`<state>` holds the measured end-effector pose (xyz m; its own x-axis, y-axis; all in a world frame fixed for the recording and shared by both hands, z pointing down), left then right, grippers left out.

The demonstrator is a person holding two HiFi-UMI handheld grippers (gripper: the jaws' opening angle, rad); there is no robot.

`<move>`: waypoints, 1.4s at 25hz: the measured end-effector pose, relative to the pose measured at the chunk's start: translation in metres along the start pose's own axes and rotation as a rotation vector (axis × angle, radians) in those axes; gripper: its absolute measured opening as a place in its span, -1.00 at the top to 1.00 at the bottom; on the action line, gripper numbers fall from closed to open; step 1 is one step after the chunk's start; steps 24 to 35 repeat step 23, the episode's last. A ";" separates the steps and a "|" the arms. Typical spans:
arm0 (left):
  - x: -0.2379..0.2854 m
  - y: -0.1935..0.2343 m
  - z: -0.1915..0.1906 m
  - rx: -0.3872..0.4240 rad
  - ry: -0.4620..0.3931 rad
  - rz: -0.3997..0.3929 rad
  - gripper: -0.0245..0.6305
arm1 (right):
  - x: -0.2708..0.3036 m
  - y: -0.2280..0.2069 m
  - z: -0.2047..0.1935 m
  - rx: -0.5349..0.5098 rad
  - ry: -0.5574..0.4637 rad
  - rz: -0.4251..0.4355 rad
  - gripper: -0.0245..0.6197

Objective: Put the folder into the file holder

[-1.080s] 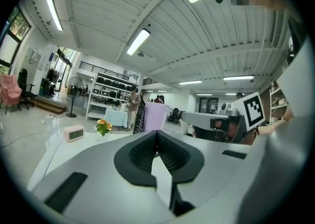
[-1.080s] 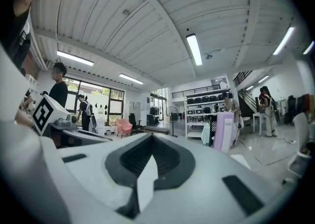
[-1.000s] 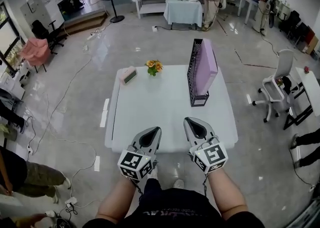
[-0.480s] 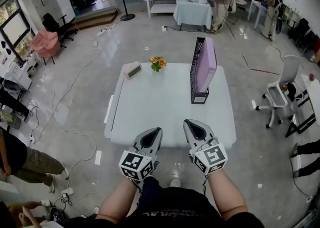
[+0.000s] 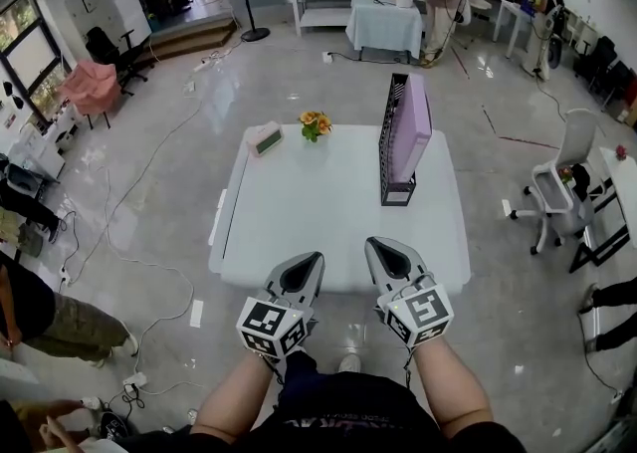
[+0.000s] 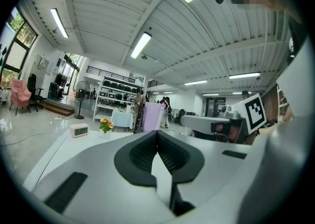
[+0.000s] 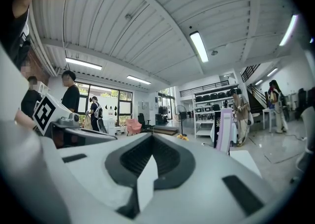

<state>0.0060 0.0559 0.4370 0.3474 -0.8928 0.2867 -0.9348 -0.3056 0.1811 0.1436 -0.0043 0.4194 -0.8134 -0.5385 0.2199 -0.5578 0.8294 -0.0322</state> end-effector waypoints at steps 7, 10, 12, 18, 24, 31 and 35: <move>-0.005 0.001 0.001 0.010 0.004 -0.004 0.92 | -0.001 0.004 0.000 0.013 -0.006 -0.003 0.92; -0.005 0.000 0.002 0.014 0.005 -0.008 0.92 | -0.001 0.004 -0.001 0.015 -0.005 -0.007 0.92; -0.005 -0.001 0.001 0.014 0.005 -0.010 0.92 | -0.002 0.004 -0.002 0.017 -0.004 -0.008 0.92; -0.008 -0.003 0.001 0.011 0.004 -0.013 0.92 | -0.005 0.008 -0.002 0.018 -0.001 -0.011 0.92; -0.011 -0.005 0.002 0.010 -0.001 -0.010 0.92 | -0.007 0.009 -0.001 0.017 -0.003 -0.012 0.92; -0.011 -0.005 0.002 0.010 -0.001 -0.010 0.92 | -0.007 0.009 -0.001 0.017 -0.003 -0.012 0.92; -0.011 -0.005 0.002 0.010 -0.001 -0.010 0.92 | -0.007 0.009 -0.001 0.017 -0.003 -0.012 0.92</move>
Point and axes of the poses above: the fingertips, and each gripper's own axes: x forward along the fingers, y to its left, z out of its top, the point moved 5 cm from there along -x, backward along the fingers, and after that the axes turned 10 degrees about y, right-handed, at the moved point
